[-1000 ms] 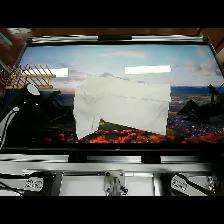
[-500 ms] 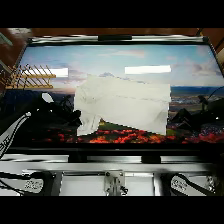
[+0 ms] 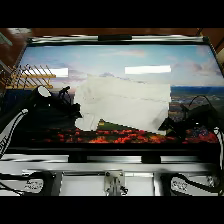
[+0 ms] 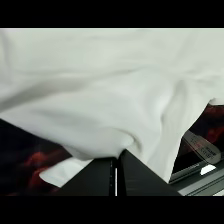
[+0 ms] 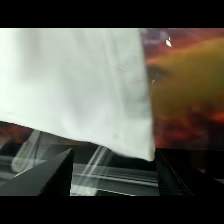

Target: Fold the shirts.

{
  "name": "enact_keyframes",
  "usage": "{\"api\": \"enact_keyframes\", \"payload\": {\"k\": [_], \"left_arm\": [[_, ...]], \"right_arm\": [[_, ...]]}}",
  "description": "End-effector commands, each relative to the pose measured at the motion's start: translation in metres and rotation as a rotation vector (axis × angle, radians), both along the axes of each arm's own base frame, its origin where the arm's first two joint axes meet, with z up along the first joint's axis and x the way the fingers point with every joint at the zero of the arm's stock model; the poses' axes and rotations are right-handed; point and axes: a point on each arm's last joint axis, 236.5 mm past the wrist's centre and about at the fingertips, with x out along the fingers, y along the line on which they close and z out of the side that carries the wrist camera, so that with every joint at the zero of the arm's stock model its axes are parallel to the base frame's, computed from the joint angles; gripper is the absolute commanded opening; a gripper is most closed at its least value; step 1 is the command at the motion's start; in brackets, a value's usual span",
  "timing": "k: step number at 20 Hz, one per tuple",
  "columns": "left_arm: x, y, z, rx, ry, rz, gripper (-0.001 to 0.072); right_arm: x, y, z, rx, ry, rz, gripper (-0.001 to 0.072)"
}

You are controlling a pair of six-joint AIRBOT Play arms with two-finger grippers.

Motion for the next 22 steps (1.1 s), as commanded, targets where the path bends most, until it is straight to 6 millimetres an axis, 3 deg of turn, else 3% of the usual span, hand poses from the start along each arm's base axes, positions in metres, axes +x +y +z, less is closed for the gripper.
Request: {"api": "enact_keyframes", "payload": {"k": [1,2,3,4,6,7,8,9,11,12,13,14,15,16,17,19,22], "left_arm": [[0.013,-0.002,0.016,-0.008,-0.049,-0.015,0.0034],[0.020,-0.003,0.022,-0.010,-0.073,-0.016,0.0034],[0.028,-0.003,0.031,-0.012,-0.106,-0.024,0.0034],[0.038,-0.004,0.045,-0.015,-0.155,-0.044,0.0033],[0.066,0.003,0.085,0.027,-0.290,-0.063,0.0032],[0.083,0.008,0.120,0.059,-0.396,-0.070,0.0032],[0.097,0.014,0.162,0.096,-0.519,-0.081,0.0031],[0.107,0.020,0.215,0.133,-0.667,-0.102,0.0032],[0.105,0.033,0.355,0.198,-1.012,-0.072,0.0032],[0.090,0.038,0.426,0.200,-1.183,-0.035,0.0032],[0.063,0.043,0.502,0.186,-1.374,0.015,0.0032],[0.030,0.049,0.565,0.164,-1.545,0.071,0.0033],[-0.010,0.057,0.621,0.111,-1.700,0.156,0.0033],[-0.049,0.063,0.658,0.025,-1.798,0.238,0.0033],[-0.088,0.066,0.684,-0.053,-1.873,0.287,0.0033],[-0.140,0.072,0.698,-0.079,-1.946,0.300,0.0033],[-0.175,0.089,0.698,0.018,-1.998,0.328,0.0033]], "right_arm": [[0.020,0.011,-0.014,-0.045,-0.046,-0.027,0.0592],[0.027,0.015,-0.014,-0.052,-0.068,-0.037,0.0379],[0.034,0.020,-0.012,-0.059,-0.090,-0.031,0.0115],[0.043,0.024,-0.006,-0.063,-0.118,-0.011,0.0056],[0.070,0.029,0.028,-0.072,-0.236,0.059,0.0056],[0.089,0.029,0.057,-0.086,-0.339,0.098,0.0056],[0.112,0.028,0.101,-0.103,-0.489,0.144,0.0055],[0.130,0.024,0.150,-0.147,-0.644,0.188,0.0055],[0.152,0.016,0.274,-0.282,-0.999,0.248,0.0054],[0.151,0.012,0.348,-0.362,-1.191,0.244,0.0054],[0.140,0.010,0.417,-0.428,-1.365,0.221,0.0055],[0.121,0.010,0.481,-0.483,-1.529,0.185,0.0054],[0.093,0.011,0.541,-0.530,-1.683,0.143,0.0054],[0.063,0.013,0.587,-0.562,-1.806,0.109,0.0055],[0.035,0.017,0.616,-0.582,-1.887,0.093,0.0055],[-0.009,0.024,0.645,-0.597,-1.971,0.080,0.0055],[-0.039,0.026,0.645,-0.576,-1.951,0.047,0.0055]]}}
